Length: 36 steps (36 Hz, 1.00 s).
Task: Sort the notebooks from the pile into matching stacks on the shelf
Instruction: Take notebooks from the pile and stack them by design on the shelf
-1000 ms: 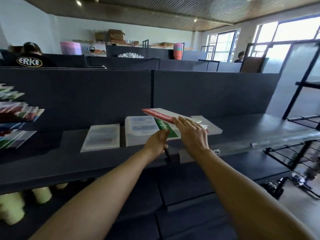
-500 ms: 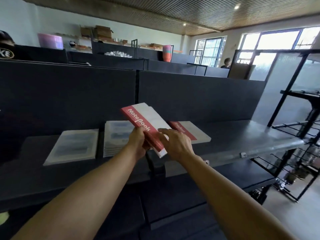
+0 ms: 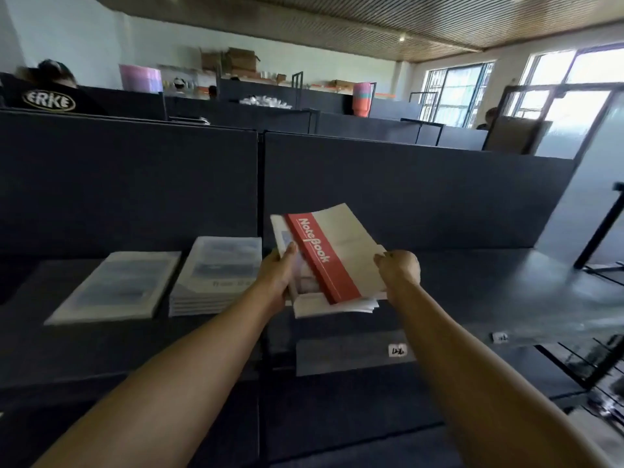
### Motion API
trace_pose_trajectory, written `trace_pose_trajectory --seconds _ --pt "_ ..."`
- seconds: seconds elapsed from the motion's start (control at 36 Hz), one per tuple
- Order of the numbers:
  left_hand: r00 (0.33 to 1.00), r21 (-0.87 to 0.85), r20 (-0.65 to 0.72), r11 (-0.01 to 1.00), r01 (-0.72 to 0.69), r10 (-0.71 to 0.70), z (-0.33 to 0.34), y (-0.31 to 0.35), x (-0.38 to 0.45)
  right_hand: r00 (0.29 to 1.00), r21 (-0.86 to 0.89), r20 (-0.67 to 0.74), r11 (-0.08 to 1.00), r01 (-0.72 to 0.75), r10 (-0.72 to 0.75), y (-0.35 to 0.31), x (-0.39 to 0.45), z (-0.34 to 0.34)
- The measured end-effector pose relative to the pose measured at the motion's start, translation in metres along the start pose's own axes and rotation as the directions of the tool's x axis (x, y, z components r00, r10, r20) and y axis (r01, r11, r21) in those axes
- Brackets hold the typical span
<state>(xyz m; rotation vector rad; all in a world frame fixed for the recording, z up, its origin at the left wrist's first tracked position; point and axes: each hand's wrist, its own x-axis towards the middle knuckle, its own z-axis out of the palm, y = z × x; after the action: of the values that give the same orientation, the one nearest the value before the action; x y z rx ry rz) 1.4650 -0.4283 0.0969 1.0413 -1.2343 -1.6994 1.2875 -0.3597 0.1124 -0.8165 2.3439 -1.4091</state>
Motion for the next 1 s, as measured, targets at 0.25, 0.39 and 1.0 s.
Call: trace_pose_trajectory --seconds 0.25,0.39,1.0 --pt "0.983 -0.149 -0.174 0.988 0.03 -0.056 0.003 -0.019 0.036 0.966 0.086 -0.209 0.987 -0.139 0.155 0.034 0.054 -0.037" --pt "0.971 -0.191 -0.228 0.981 0.021 -0.065 0.0 -0.011 0.03 0.967 -0.049 -0.156 0.977 -0.21 0.2 0.044 0.062 -0.036" --pt "0.966 -0.055 -0.255 0.997 -0.05 0.035 -0.006 0.002 0.031 0.992 -0.355 -0.111 0.935 0.014 -0.057 0.03 0.062 0.006"
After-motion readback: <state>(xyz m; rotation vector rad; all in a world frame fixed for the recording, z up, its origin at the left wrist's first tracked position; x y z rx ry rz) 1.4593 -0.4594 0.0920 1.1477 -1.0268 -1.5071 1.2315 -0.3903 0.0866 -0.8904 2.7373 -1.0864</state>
